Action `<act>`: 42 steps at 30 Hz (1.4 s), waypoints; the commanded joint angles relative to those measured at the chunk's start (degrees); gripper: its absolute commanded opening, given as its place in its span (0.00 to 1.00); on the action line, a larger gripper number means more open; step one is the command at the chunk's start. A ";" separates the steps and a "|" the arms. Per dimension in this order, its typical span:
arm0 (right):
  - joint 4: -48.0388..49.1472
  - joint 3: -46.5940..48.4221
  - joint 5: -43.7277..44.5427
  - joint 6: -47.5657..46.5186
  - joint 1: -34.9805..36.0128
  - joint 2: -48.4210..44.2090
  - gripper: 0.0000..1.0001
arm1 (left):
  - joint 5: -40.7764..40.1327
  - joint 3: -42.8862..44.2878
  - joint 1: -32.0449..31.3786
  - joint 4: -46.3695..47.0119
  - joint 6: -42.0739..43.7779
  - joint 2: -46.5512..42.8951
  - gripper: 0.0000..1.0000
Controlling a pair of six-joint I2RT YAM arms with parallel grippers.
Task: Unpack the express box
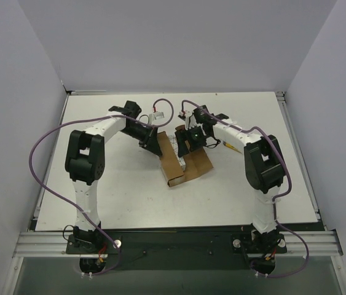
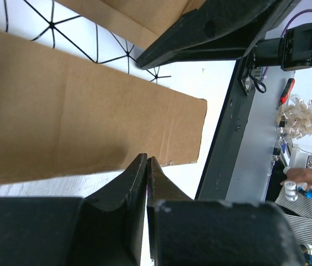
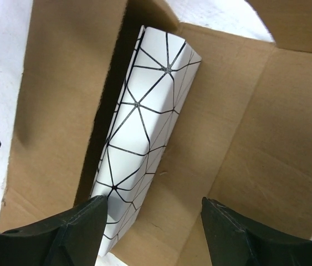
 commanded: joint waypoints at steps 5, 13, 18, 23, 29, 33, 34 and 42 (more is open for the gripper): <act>-2.66 -0.39 10.00 -2.73 -3.48 0.10 0.66 | -0.80 2.95 -0.85 0.54 0.15 1.79 0.13; -3.01 -0.13 8.95 -3.52 -6.57 -2.37 0.63 | -1.85 2.95 -0.85 0.71 0.15 2.41 0.13; -1.70 1.27 4.38 -0.27 -6.31 -3.60 0.63 | -1.68 3.21 -0.93 0.80 0.06 2.41 0.13; -1.08 2.33 5.34 -1.24 -3.32 -3.34 0.68 | -1.42 2.95 -0.93 0.71 0.15 2.41 0.13; -0.64 2.94 6.74 -0.97 -1.30 -1.50 0.71 | -1.42 2.86 -0.94 0.80 0.06 2.32 0.13; -0.82 3.91 9.47 -0.62 0.37 1.06 0.74 | -1.77 2.77 -1.02 1.06 -0.20 2.15 0.13; -0.90 4.17 10.34 -1.23 0.98 1.50 0.74 | -1.68 2.77 -1.02 0.98 -0.38 2.06 0.13; -1.17 2.24 12.81 -2.91 4.07 3.70 0.74 | -2.47 2.86 -1.29 1.15 -0.55 1.80 0.13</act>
